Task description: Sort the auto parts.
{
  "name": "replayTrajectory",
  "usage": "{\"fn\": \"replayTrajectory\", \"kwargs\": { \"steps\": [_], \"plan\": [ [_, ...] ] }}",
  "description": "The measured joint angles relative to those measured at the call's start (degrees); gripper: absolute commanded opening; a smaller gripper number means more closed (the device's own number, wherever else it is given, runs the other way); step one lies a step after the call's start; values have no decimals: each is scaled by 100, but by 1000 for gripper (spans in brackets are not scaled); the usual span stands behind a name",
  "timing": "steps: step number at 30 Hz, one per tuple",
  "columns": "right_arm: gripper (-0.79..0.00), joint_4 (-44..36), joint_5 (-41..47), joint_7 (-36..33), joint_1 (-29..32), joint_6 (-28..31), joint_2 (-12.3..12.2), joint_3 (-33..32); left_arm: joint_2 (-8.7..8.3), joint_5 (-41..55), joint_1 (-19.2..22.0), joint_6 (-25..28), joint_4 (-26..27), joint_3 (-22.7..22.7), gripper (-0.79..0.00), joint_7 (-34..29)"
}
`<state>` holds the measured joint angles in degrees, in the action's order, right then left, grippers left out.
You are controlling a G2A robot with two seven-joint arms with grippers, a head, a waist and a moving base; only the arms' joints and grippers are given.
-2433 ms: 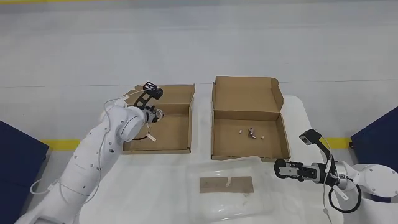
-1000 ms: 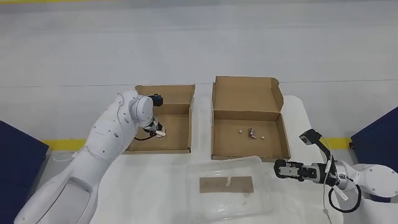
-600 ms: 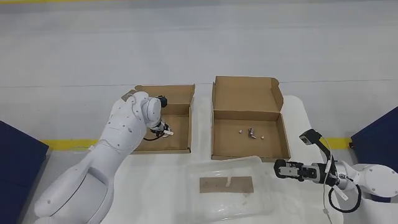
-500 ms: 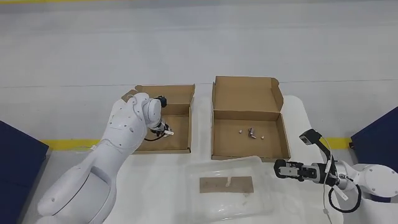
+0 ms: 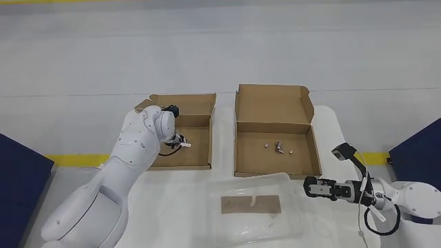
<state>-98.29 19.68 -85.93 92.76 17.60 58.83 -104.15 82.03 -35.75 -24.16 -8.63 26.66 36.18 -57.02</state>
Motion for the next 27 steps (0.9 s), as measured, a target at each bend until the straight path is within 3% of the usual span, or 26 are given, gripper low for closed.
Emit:
{"fn": "replayTrajectory", "kwargs": {
  "steps": [15,27],
  "plan": [
    [0,0,0,0,0,0,0,0,306,-213,57,-728,-500,-91,-785,343],
    [0,0,0,0,0,0,0,0,563,-129,85,-727,-1030,-73,-785,543]
  ]
}}
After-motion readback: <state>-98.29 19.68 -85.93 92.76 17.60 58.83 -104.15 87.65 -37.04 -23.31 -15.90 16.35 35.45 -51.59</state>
